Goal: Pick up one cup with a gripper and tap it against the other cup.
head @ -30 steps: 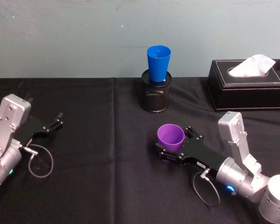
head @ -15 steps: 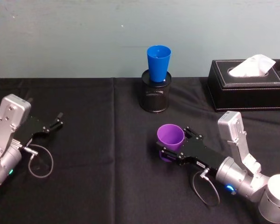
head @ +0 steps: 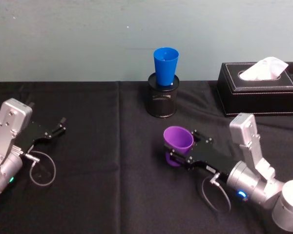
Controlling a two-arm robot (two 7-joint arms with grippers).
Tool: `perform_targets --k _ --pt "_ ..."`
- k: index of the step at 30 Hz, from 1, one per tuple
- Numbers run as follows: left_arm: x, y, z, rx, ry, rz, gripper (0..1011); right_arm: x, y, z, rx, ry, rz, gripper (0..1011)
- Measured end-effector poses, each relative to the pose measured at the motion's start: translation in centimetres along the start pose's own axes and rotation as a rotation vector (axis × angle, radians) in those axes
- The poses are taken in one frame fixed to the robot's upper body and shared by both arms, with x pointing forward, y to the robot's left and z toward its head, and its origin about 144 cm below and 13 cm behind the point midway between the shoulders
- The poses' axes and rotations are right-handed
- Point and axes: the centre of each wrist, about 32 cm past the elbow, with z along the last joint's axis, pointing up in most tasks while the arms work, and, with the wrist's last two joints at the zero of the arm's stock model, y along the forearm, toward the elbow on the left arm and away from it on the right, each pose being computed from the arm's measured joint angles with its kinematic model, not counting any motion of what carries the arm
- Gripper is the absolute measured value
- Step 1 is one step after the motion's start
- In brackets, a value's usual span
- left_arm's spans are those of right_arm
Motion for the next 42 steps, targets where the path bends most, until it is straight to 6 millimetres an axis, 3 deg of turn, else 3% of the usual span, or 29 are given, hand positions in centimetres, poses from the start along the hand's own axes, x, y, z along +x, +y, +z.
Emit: perform_targets --k 5,11,18,30,42 --pt "0.0 0.0 0.0 0.000 0.000 0.000 1000 0.2 -0.1 2.2 0.007 -0.002 0.001 726" --pt "0.0 0.0 0.0 0.000 0.000 0.000 1000 0.5 -0.2 6.2 -0.009 0.007 0.012 726" --pt "0.0 0.0 0.0 0.000 0.000 0.000 1000 1.0 -0.1 8.6 -0.018 0.022 0.015 726" --pt "0.0 0.0 0.0 0.000 0.000 0.000 1000 1.4 0.5 10.7 -0.017 0.040 0.026 726" --pt "0.0 0.0 0.0 0.000 0.000 0.000 1000 1.2 0.7 11.2 -0.006 0.023 0.034 726"
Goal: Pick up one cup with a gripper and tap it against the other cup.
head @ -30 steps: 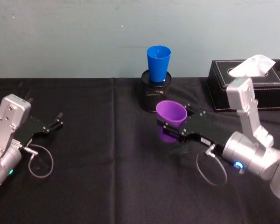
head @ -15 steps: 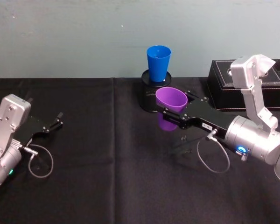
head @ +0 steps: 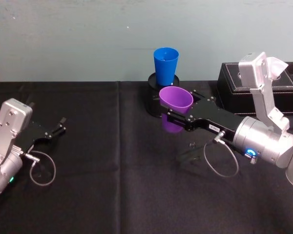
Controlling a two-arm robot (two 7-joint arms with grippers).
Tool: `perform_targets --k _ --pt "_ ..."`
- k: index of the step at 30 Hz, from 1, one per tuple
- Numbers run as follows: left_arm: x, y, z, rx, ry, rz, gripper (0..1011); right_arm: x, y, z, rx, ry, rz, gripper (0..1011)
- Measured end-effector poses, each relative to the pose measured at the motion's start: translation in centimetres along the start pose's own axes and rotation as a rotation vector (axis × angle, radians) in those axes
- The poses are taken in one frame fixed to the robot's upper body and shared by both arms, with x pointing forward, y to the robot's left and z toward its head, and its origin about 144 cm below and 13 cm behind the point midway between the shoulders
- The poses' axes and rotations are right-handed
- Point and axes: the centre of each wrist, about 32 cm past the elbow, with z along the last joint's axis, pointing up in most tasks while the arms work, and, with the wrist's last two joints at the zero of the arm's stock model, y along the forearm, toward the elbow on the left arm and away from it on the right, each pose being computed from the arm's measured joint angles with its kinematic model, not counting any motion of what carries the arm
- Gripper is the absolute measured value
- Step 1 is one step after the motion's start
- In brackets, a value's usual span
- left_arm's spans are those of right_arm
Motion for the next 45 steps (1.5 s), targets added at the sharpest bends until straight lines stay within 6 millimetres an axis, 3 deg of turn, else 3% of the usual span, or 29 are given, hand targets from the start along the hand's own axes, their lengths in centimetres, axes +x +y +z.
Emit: perform_targets --k 45 --pt "0.00 0.00 0.00 0.000 0.000 0.000 1000 0.08 0.00 -0.07 -0.005 0.003 -0.002 726"
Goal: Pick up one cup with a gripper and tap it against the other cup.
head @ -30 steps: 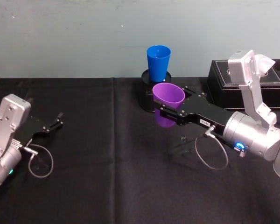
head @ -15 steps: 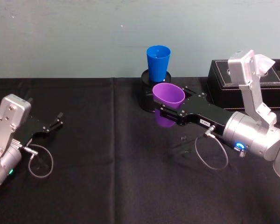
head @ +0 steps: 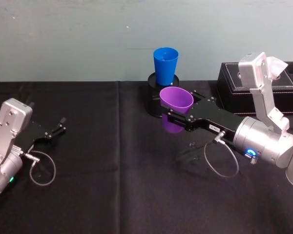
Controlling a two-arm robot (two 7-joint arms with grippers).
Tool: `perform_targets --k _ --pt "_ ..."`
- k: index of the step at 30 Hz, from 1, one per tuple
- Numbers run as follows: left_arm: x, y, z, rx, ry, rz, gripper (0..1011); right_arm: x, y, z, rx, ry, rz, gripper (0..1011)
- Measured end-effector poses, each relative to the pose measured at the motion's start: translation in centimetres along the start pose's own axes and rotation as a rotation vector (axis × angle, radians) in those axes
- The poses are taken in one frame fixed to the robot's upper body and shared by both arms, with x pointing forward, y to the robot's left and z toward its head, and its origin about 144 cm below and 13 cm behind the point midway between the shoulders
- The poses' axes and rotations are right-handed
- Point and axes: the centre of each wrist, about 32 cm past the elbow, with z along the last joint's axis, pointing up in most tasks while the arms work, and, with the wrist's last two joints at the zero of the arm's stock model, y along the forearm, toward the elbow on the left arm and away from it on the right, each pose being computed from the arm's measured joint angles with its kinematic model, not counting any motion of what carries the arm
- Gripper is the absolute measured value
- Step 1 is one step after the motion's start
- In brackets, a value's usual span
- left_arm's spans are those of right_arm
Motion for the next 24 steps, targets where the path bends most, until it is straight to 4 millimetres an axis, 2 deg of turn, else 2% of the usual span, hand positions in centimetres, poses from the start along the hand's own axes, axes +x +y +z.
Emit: perform_targets --k 24 --pt "0.00 0.00 0.00 0.000 0.000 0.000 1000 0.00 0.00 0.00 0.000 0.000 0.000 726"
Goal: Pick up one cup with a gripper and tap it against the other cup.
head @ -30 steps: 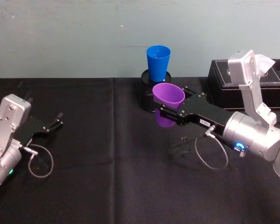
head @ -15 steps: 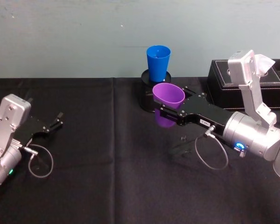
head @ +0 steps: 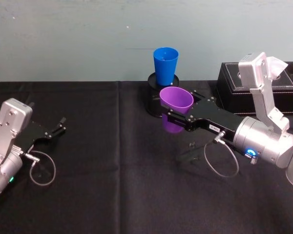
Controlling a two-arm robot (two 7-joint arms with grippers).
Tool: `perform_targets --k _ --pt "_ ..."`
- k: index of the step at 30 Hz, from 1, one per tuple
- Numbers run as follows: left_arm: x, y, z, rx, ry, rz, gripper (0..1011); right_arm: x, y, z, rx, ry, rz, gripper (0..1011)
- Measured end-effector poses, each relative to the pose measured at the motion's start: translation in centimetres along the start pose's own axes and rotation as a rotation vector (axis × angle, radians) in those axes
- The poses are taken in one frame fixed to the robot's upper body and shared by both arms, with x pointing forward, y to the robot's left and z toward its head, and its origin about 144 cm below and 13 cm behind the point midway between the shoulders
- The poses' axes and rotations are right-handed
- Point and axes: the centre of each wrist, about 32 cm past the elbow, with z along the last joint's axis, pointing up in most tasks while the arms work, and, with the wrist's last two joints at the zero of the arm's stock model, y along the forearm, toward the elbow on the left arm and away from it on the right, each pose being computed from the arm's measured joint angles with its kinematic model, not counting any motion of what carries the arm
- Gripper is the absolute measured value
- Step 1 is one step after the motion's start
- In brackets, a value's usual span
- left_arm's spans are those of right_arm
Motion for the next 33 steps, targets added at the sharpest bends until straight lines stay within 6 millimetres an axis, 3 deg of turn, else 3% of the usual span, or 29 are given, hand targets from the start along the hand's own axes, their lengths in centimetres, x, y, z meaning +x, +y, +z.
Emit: perform_targets --k 33 --pt "0.00 0.00 0.00 0.000 0.000 0.000 1000 0.00 0.00 0.00 0.000 0.000 0.000 726"
